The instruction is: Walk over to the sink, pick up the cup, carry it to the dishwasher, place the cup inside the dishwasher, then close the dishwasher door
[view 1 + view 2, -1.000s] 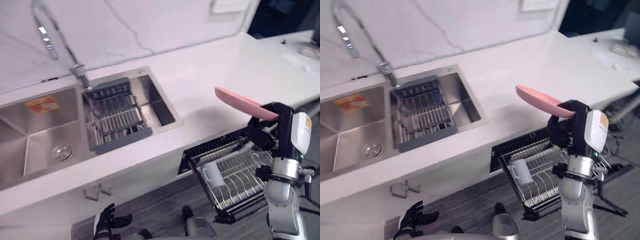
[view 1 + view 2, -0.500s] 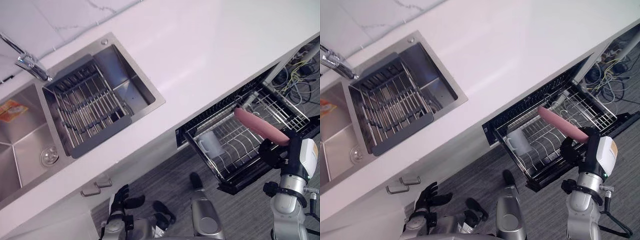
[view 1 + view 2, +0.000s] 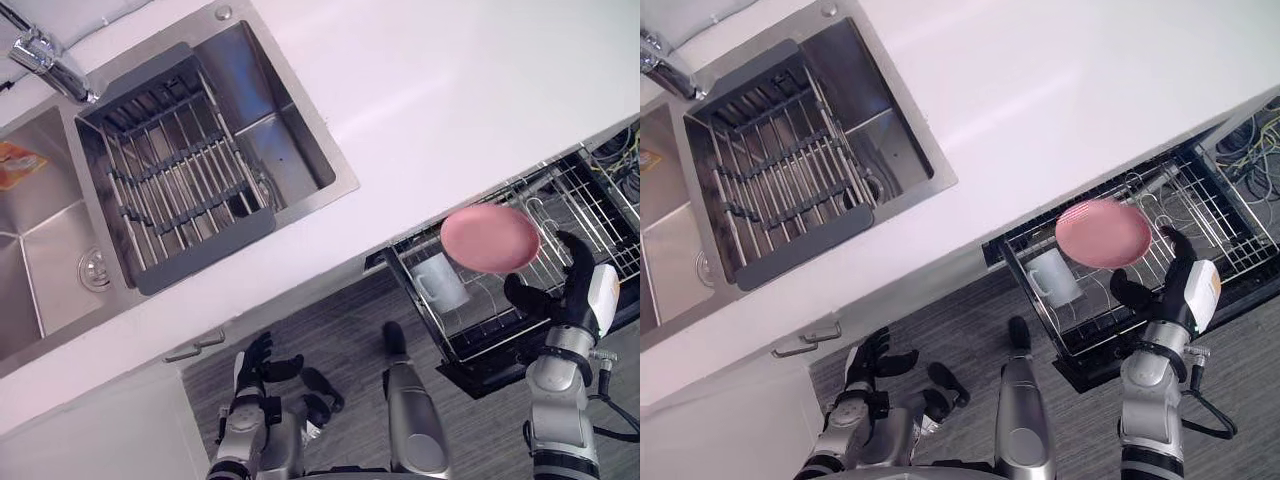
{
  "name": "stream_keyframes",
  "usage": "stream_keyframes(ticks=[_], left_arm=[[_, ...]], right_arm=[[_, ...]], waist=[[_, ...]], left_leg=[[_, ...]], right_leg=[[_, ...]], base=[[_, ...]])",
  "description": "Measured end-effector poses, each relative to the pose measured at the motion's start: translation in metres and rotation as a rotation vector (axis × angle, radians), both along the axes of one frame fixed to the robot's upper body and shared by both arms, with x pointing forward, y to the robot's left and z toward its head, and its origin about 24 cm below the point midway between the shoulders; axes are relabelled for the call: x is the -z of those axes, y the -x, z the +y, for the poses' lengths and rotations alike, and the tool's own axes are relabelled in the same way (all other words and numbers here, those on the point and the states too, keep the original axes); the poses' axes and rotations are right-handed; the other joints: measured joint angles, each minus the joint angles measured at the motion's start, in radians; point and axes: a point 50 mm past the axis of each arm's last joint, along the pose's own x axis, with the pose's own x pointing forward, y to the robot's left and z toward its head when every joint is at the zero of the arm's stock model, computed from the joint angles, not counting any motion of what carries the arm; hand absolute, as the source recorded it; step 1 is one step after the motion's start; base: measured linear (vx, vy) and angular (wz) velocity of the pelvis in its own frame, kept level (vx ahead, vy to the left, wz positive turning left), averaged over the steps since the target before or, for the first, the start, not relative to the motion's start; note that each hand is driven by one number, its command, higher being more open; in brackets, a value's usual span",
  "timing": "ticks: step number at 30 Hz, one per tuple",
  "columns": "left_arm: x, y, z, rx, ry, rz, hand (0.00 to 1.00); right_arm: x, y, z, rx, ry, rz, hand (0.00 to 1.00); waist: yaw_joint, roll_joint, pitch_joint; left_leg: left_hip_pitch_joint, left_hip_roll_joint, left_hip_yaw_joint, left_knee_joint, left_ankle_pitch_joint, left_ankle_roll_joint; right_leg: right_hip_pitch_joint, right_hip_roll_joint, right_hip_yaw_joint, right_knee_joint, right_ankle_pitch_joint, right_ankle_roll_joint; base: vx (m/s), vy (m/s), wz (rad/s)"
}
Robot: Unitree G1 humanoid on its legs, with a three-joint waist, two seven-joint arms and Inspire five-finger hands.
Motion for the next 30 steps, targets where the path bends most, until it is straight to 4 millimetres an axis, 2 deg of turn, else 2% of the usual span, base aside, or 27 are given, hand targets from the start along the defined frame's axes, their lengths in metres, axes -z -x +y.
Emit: stream_keyframes(ticks=[5,8,9,11,12,13,14,16,17,18,19,21,23,25,28,30], left_arm=[[-0.002,-0.003,-0.002,0.003,0.005,-0.007,0.9],[-0.003,-0.007,-0.002,0.002,0.005,-0.016,0.9],[-0.004,-0.007,-0.001,-0.008,0.006,-0.019,0.9],[-0.005,-0.008,0.003,-0.033,0.008,-0.022,0.9],[-0.005,-0.007,0.006,-0.048,0.008,-0.022,0.9],[-0.003,-0.004,0.011,-0.076,0.01,-0.015,0.9],[-0.003,-0.003,0.013,-0.087,0.01,-0.01,0.9],[0.001,0.004,0.021,-0.128,0.01,0.017,0.9],[0.002,0.006,0.023,-0.135,0.01,0.024,0.9],[0.004,0.01,0.025,-0.144,0.009,0.035,0.9],[0.006,0.014,0.027,-0.155,0.01,0.049,0.9],[0.009,0.021,0.029,-0.161,0.006,0.066,0.9],[0.01,0.024,0.03,-0.163,0.003,0.075,0.9],[0.01,0.025,0.032,-0.16,-0.002,0.074,0.9],[0.006,0.021,0.031,-0.152,-0.004,0.048,0.9],[0.004,0.018,0.029,-0.129,-0.008,0.033,0.9]], right_arm=[[-0.009,0.006,0.004,-0.002,-0.037,-0.071,0.9],[-0.016,0.023,0.01,-0.003,-0.046,-0.116,0.9],[-0.017,0.038,0.013,0.008,-0.057,-0.135,0.9],[-0.013,0.055,0.014,0.037,-0.076,-0.139,0.9],[-0.007,0.066,0.014,0.064,-0.107,-0.129,0.9],[0.007,0.085,0.012,0.119,-0.163,-0.085,0.9],[0.014,0.092,0.012,0.142,-0.191,-0.065,0.9],[0.049,0.119,0.012,0.233,-0.312,0.05,0.9],[0.059,0.125,0.012,0.255,-0.351,0.081,0.9],[0.08,0.138,0.014,0.296,-0.424,0.152,0.9],[0.098,0.148,0.017,0.325,-0.499,0.211,0.9],[0.12,0.157,0.024,0.339,-0.594,0.293,0.9],[0.134,0.16,0.033,0.318,-0.662,0.354,0.9],[0.143,0.151,0.044,0.266,-0.715,0.375,0.9],[0.145,0.119,0.051,0.17,-0.724,0.368,0.9],[0.136,0.084,0.051,0.093,-0.712,0.307,0.9]], waist=[[0.0,-0.004,0.002],[-0.001,-0.009,0.005],[-0.003,-0.017,0.006],[-0.006,-0.032,0.004],[-0.008,-0.043,0.0],[-0.02,-0.061,-0.01],[-0.028,-0.069,-0.015],[-0.044,-0.098,-0.033],[-0.046,-0.104,-0.038],[-0.047,-0.112,-0.043],[-0.051,-0.113,-0.044],[-0.057,-0.11,-0.047],[-0.057,-0.104,-0.051],[-0.052,-0.105,-0.052],[-0.034,-0.104,-0.051],[-0.019,-0.1,-0.046]], left_leg=[[0.002,0.01,0.011,0.024,-0.013,0.001],[0.009,0.023,0.013,0.047,-0.027,-0.002],[0.018,0.036,0.015,0.062,-0.036,-0.004],[0.024,0.045,0.015,0.076,-0.046,-0.009],[0.027,0.052,0.015,0.086,-0.051,-0.01],[0.028,0.062,0.012,0.099,-0.057,-0.01],[0.029,0.064,0.011,0.103,-0.058,-0.01],[0.044,0.07,0.024,0.117,-0.064,-0.007],[0.048,0.071,0.032,0.119,-0.065,-0.007],[0.061,0.073,0.039,0.12,-0.07,-0.01],[0.077,0.074,0.041,0.122,-0.074,-0.013],[0.088,0.077,0.048,0.13,-0.082,-0.017],[0.085,0.088,0.055,0.147,-0.092,-0.021],[0.072,0.093,0.062,0.159,-0.097,-0.023],[0.033,0.096,0.06,0.172,-0.099,-0.023],[0.004,0.096,0.04,0.177,-0.094,-0.016]], right_leg=[[0.004,0.001,-0.001,0.004,-0.002,0.001],[0.019,0.007,-0.001,0.004,-0.004,0.001],[0.031,0.014,-0.002,0.005,-0.008,0.0],[0.039,0.019,-0.004,0.011,-0.015,-0.004],[0.043,0.022,-0.006,0.015,-0.019,-0.006],[0.05,0.024,-0.015,0.019,-0.025,-0.008],[0.053,0.023,-0.018,0.021,-0.027,-0.009],[0.06,0.023,-0.021,0.045,-0.044,-0.009],[0.061,0.021,-0.021,0.051,-0.048,-0.008],[0.066,0.022,-0.023,0.061,-0.057,-0.009],[0.075,0.022,-0.023,0.068,-0.065,-0.01],[0.076,0.023,-0.022,0.084,-0.075,-0.011],[0.07,0.027,-0.023,0.091,-0.077,-0.013],[0.049,0.026,-0.025,0.105,-0.078,-0.015],[0.012,0.018,-0.04,0.106,-0.071,-0.018],[-0.001,0.007,-0.061,0.105,-0.06,-0.019]], base=[[0.0,0.003,-0.03],[0.0,-0.002,-0.04],[0.01,-0.01,-0.09],[0.02,-0.01,-0.05],[0.04,-0.01,0.02],[0.04,-0.011,0.06],[0.06,-0.006,0.09],[0.06,0.006,0.03],[0.05,0.013,-0.04],[0.04,0.009,-0.08],[0.03,0.006,-0.11],[0.01,0.001,-0.13],[0.0,-0.007,-0.15],[-0.03,-0.007,-0.13],[-0.04,-0.006,0.02],[-0.02,-0.008,0.29]])
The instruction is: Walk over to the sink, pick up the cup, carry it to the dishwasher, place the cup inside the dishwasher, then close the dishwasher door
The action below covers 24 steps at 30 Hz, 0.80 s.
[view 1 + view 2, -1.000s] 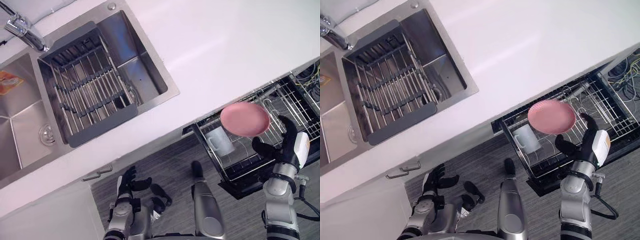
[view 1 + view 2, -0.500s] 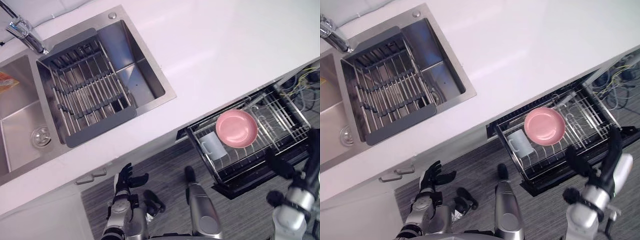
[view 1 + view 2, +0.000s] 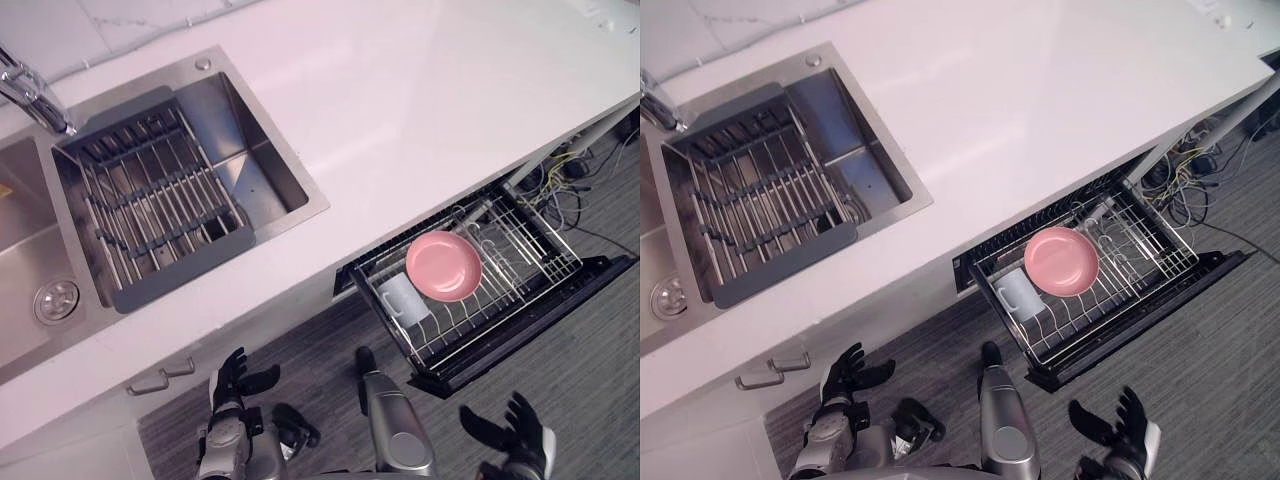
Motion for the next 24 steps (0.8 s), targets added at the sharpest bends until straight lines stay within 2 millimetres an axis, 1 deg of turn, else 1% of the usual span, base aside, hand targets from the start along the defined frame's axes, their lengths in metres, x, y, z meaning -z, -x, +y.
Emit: stream_keyframes(ticks=[2,4,5,6,7,8,9,10,11,13,14,15,16,17,20,21,22,24], left_arm=[[-0.005,-0.006,0.0,0.001,0.002,-0.035,0.9],[-0.009,-0.012,0.002,0.004,-0.008,-0.053,0.9],[-0.011,-0.014,0.004,0.006,-0.015,-0.06,0.9],[-0.014,-0.018,0.006,0.011,-0.026,-0.075,0.9],[-0.016,-0.022,0.008,0.02,-0.037,-0.086,0.9],[-0.017,-0.023,0.008,0.027,-0.041,-0.089,0.9],[-0.018,-0.024,0.008,0.027,-0.044,-0.097,0.9],[-0.019,-0.025,0.008,0.028,-0.044,-0.101,0.9],[-0.022,-0.028,0.008,0.031,-0.046,-0.118,0.9],[-0.023,-0.03,0.008,0.031,-0.048,-0.131,0.9],[-0.023,-0.03,0.008,0.031,-0.047,-0.131,0.9],[-0.023,-0.029,0.009,0.028,-0.046,-0.131,0.9],[-0.023,-0.03,0.009,0.027,-0.046,-0.134,0.9],[-0.023,-0.029,0.009,0.019,-0.038,-0.135,0.9],[-0.018,-0.026,0.007,0.027,-0.025,-0.11,0.9],[-0.017,-0.025,0.006,0.033,-0.023,-0.106,0.9],[-0.017,-0.025,0.005,0.035,-0.022,-0.105,0.9],[-0.014,-0.025,0.005,0.039,-0.021,-0.087,0.9]], right_arm=[[-0.004,-0.013,-0.004,0.007,0.029,-0.003,0.9],[-0.011,-0.025,-0.008,0.03,0.05,-0.021,0.9],[-0.015,-0.033,-0.009,0.038,0.06,-0.037,0.9],[-0.021,-0.043,-0.009,0.042,0.073,-0.066,0.9],[-0.03,-0.055,-0.008,0.038,0.081,-0.104,0.9],[-0.034,-0.06,-0.009,0.04,0.087,-0.122,0.9],[-0.047,-0.077,-0.009,0.031,0.102,-0.168,0.9],[-0.052,-0.084,-0.01,0.02,0.11,-0.186,0.9],[-0.065,-0.1,-0.011,-0.005,0.128,-0.226,0.9],[-0.089,-0.128,-0.009,-0.066,0.153,-0.303,0.9],[-0.096,-0.136,-0.007,-0.091,0.163,-0.323,0.9],[-0.11,-0.153,-0.001,-0.162,0.194,-0.355,0.9],[-0.113,-0.158,0.0,-0.171,0.198,-0.348,0.9],[-0.109,-0.158,0.0,-0.167,0.194,-0.333,0.9],[-0.103,-0.157,-0.001,-0.241,0.228,-0.282,0.9],[-0.102,-0.156,-0.003,-0.268,0.24,-0.264,0.9],[-0.1,-0.155,-0.005,-0.283,0.25,-0.251,0.9],[-0.093,-0.146,-0.009,-0.352,0.281,-0.204,0.9]], waist=[[0.025,0.002,0.019],[0.037,0.004,0.024],[0.042,0.006,0.027],[0.048,0.01,0.042],[0.056,0.017,0.053],[0.062,0.022,0.056],[0.078,0.03,0.06],[0.084,0.035,0.062],[0.097,0.045,0.068],[0.11,0.064,0.078],[0.112,0.068,0.08],[0.117,0.074,0.082],[0.119,0.075,0.082],[0.118,0.075,0.082],[0.099,0.075,0.082],[0.097,0.075,0.082],[0.096,0.075,0.082],[0.089,0.074,0.081]], left_leg=[[-0.029,-0.004,-0.033,-0.001,0.011,0.007],[-0.064,-0.021,-0.062,-0.021,0.03,0.016],[-0.08,-0.033,-0.077,-0.036,0.043,0.02],[-0.088,-0.044,-0.095,-0.052,0.057,0.026],[-0.098,-0.054,-0.112,-0.066,0.069,0.029],[-0.102,-0.057,-0.119,-0.071,0.074,0.031],[-0.103,-0.067,-0.127,-0.088,0.085,0.034],[-0.104,-0.071,-0.132,-0.095,0.09,0.034],[-0.111,-0.074,-0.143,-0.104,0.102,0.037],[-0.117,-0.076,-0.155,-0.124,0.123,0.037],[-0.116,-0.077,-0.157,-0.129,0.129,0.038],[-0.116,-0.077,-0.166,-0.145,0.144,0.036],[-0.115,-0.078,-0.17,-0.154,0.152,0.035],[-0.111,-0.079,-0.183,-0.171,0.168,0.032],[-0.086,-0.079,-0.212,-0.203,0.191,0.025],[-0.079,-0.079,-0.219,-0.21,0.196,0.023],[-0.077,-0.079,-0.224,-0.215,0.2,0.02],[-0.065,-0.079,-0.259,-0.24,0.218,0.012]], right_leg=[[-0.006,-0.012,-0.03,-0.003,0.003,-0.001],[-0.025,-0.03,-0.057,-0.009,0.008,0.0],[-0.033,-0.04,-0.07,-0.013,0.012,0.0],[-0.032,-0.051,-0.084,-0.019,0.016,0.001],[-0.033,-0.062,-0.099,-0.021,0.017,0.001],[-0.033,-0.065,-0.106,-0.023,0.017,0.001],[-0.033,-0.071,-0.114,-0.027,0.019,0.002],[-0.033,-0.074,-0.118,-0.027,0.019,0.002],[-0.032,-0.076,-0.128,-0.034,0.023,0.0],[-0.033,-0.075,-0.143,-0.044,0.031,-0.005],[-0.033,-0.075,-0.145,-0.044,0.031,-0.006],[-0.032,-0.072,-0.154,-0.044,0.033,-0.008],[-0.032,-0.07,-0.157,-0.044,0.034,-0.01],[-0.027,-0.067,-0.171,-0.046,0.038,-0.016],[0.013,-0.059,-0.19,-0.064,0.039,-0.018],[0.028,-0.057,-0.196,-0.078,0.04,-0.019],[0.035,-0.055,-0.202,-0.086,0.042,-0.022],[0.074,-0.048,-0.237,-0.12,0.048,-0.032]], base=[[-0.01,-0.031,0.49],[-0.01,-0.025,0.5],[0.0,-0.022,0.48],[-0.02,-0.023,0.57],[-0.02,-0.026,0.5],[-0.02,-0.021,0.38],[-0.01,-0.019,0.23],[-0.01,-0.024,0.26],[-0.01,-0.043,0.24],[-0.01,-0.066,0.21],[-0.01,-0.076,0.15],[0.0,-0.068,0.12],[0.01,-0.12,0.2],[0.02,-0.108,0.19],[0.0,-0.094,0.2],[-0.03,-0.08,0.11],[-0.04,-0.07,0.18],[-0.04,-0.071,0.34]])
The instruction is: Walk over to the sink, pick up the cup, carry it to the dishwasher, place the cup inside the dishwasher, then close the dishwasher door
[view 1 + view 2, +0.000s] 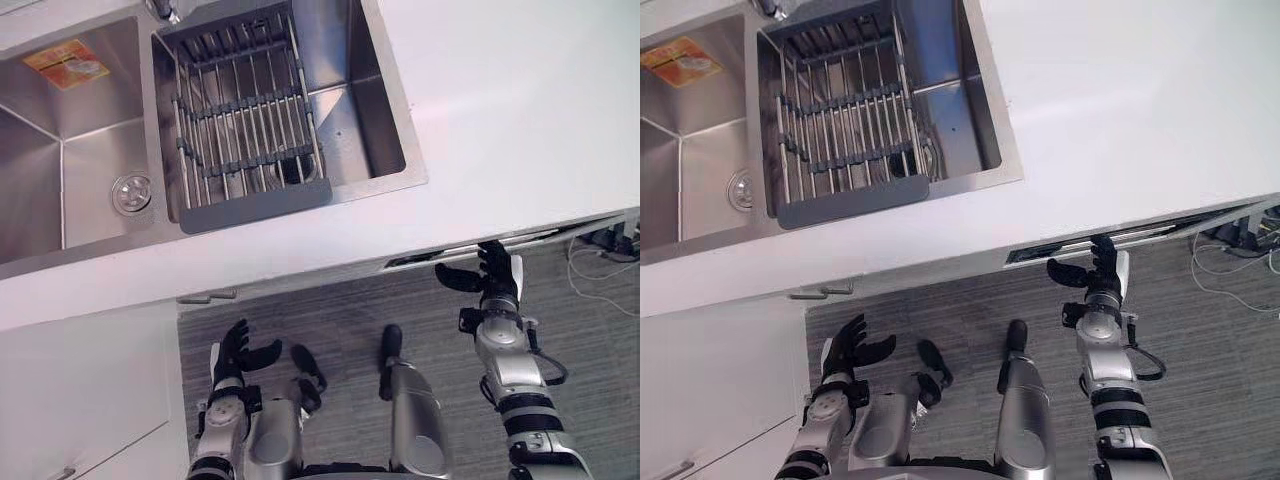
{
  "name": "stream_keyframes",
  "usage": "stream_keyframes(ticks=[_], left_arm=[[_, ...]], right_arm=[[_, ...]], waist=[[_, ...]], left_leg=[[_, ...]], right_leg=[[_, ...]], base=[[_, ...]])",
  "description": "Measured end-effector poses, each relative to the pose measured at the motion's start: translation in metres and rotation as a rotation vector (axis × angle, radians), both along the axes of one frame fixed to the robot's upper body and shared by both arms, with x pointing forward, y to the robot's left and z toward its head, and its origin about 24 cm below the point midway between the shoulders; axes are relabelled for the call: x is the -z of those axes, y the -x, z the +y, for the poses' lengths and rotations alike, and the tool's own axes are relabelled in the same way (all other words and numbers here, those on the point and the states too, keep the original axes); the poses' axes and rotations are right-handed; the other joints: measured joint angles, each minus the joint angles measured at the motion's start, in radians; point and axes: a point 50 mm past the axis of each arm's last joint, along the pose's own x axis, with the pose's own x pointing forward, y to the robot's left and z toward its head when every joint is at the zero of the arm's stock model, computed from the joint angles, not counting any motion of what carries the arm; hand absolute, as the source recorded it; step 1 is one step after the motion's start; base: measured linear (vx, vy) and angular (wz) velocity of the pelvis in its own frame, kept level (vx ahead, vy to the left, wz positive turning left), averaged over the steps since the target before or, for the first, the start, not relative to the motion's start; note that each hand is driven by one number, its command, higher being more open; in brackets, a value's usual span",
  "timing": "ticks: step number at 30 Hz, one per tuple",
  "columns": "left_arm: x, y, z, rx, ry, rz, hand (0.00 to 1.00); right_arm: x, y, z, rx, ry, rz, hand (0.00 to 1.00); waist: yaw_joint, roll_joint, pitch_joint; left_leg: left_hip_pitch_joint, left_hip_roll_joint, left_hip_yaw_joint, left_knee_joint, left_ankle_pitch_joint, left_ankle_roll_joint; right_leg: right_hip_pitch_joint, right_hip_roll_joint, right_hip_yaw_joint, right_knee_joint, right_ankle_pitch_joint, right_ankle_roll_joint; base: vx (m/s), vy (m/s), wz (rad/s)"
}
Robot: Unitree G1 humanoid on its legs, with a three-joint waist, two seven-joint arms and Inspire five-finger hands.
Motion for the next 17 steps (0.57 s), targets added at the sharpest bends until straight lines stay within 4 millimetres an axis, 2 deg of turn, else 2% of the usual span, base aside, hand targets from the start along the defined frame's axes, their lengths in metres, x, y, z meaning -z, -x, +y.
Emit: stream_keyframes(ticks=[3,4,6,10,13,17], left_arm=[[0.007,0.007,0.002,0.005,-0.002,0.043,0.9],[0.01,0.011,0.007,0.008,-0.009,0.068,0.9],[0.015,0.02,0.013,0.008,-0.024,0.104,0.9],[0.024,0.044,0.027,0.009,-0.072,0.181,0.9],[0.026,0.053,0.034,0.006,-0.083,0.206,0.9],[0.03,0.063,0.038,0.005,-0.083,0.239,0.9]], right_arm=[[0.013,0.017,0.001,-0.071,0.026,0.022,0.9],[0.015,0.021,0.008,-0.133,0.04,0.004,0.9],[0.018,0.03,0.017,-0.193,0.029,-0.017,0.9],[0.06,0.069,0.027,-0.206,-0.05,0.13,0.9],[0.091,0.095,0.029,-0.183,-0.118,0.27,0.9],[0.117,0.12,0.028,-0.135,-0.178,0.401,0.9]], waist=[[-0.006,-0.005,-0.025],[-0.018,-0.01,-0.039],[-0.02,-0.018,-0.073],[-0.023,-0.044,-0.18],[-0.026,-0.063,-0.217],[-0.038,-0.066,-0.244]], left_leg=[[0.015,-0.006,-0.037,-0.029,0.025,-0.007],[0.021,-0.01,-0.051,-0.037,0.032,-0.007],[0.037,-0.011,-0.056,-0.049,0.034,-0.009],[0.085,-0.024,-0.07,-0.089,0.034,-0.01],[0.118,-0.035,-0.078,-0.105,0.033,-0.01],[0.153,-0.047,-0.095,-0.131,0.033,-0.009]], right_leg=[[0.036,0.003,-0.037,-0.028,-0.001,-0.001],[0.052,0.003,-0.051,-0.039,-0.002,-0.001],[0.076,0.007,-0.059,-0.059,-0.002,-0.001],[0.14,0.012,-0.08,-0.11,0.0,0.005],[0.179,0.011,-0.081,-0.139,0.009,0.012],[0.22,0.012,-0.079,-0.176,0.026,0.019]], base=[[0.0,-0.041,0.36],[0.02,-0.024,0.28],[0.04,-0.005,0.15],[0.09,0.014,0.1],[0.09,0.03,0.0],[0.05,0.02,-0.04]])
